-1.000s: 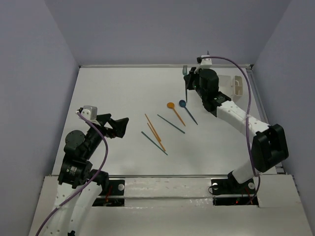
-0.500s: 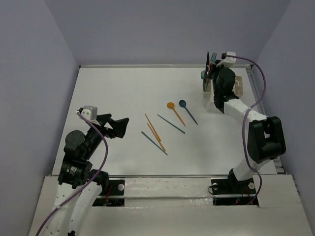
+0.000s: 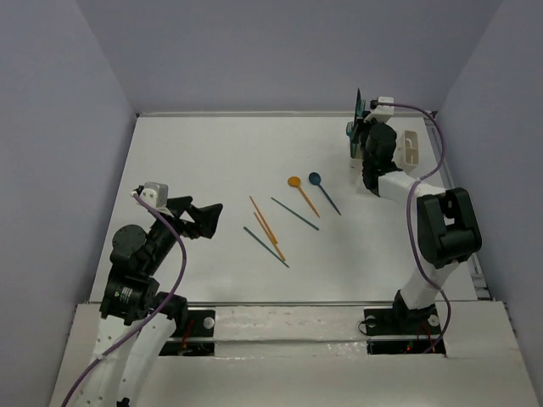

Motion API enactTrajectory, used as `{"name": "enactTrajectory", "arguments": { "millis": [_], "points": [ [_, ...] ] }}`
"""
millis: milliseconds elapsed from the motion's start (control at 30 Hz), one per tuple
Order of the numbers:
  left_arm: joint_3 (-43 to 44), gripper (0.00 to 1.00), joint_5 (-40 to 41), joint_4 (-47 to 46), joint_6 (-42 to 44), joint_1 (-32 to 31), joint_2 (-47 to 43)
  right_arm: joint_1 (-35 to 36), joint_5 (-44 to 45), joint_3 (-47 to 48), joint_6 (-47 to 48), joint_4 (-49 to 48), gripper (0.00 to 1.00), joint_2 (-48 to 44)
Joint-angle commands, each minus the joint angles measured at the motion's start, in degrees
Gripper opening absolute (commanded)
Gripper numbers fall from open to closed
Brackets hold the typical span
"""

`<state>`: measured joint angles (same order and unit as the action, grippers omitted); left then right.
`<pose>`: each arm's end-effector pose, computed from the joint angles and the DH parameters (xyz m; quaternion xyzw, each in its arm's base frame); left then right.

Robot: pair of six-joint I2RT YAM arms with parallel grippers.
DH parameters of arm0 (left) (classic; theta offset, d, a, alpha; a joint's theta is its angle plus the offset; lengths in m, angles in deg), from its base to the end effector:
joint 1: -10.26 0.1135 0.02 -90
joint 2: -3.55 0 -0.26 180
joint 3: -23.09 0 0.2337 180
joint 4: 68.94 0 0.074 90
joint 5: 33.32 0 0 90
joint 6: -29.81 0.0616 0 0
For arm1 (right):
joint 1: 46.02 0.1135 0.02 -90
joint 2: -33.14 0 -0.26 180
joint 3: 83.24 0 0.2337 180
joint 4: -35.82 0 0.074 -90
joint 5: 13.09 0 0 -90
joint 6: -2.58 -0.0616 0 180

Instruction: Sort the eating utensils into containers

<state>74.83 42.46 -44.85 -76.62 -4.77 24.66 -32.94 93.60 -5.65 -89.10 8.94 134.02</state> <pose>0.1036 -0.0435 0.3414 0.0843 0.6616 -0.2801 0.6905 0.4097 0.0770 0.2848 0.0380 0.6845 -0.0059 0.7280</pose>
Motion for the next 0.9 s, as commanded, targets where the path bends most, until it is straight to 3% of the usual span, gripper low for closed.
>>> {"name": "enactTrajectory", "arguments": {
  "millis": [0, 233, 433, 667, 867],
  "points": [
    [-0.1, 0.99, -0.7, -3.1, 0.3, -0.3, 0.3, -0.3, -1.3, -1.8, 0.9, -5.8, 0.02, 0.1],
    [-0.1, 0.99, -0.5, -3.0, 0.2, -0.3, -0.3, -0.3, -2.2, -3.3, 0.6, -4.2, 0.23, -0.9],
    [-0.2, 0.99, -0.5, -2.9, 0.1, -0.3, -0.7, -0.3, -3.1, -4.6, -0.3, -2.9, 0.54, -4.0],
    [-0.3, 0.99, -0.7, -3.0, 0.1, -0.3, -1.1, -0.3, -10.1, -4.0, -5.3, 5.9, 0.59, -11.1],
    [-0.3, 0.99, -0.8, -3.1, 0.1, -0.3, -0.6, 11.5, -11.8, 0.2, -0.8, 20.0, 0.67, -11.9]
  ]
}}
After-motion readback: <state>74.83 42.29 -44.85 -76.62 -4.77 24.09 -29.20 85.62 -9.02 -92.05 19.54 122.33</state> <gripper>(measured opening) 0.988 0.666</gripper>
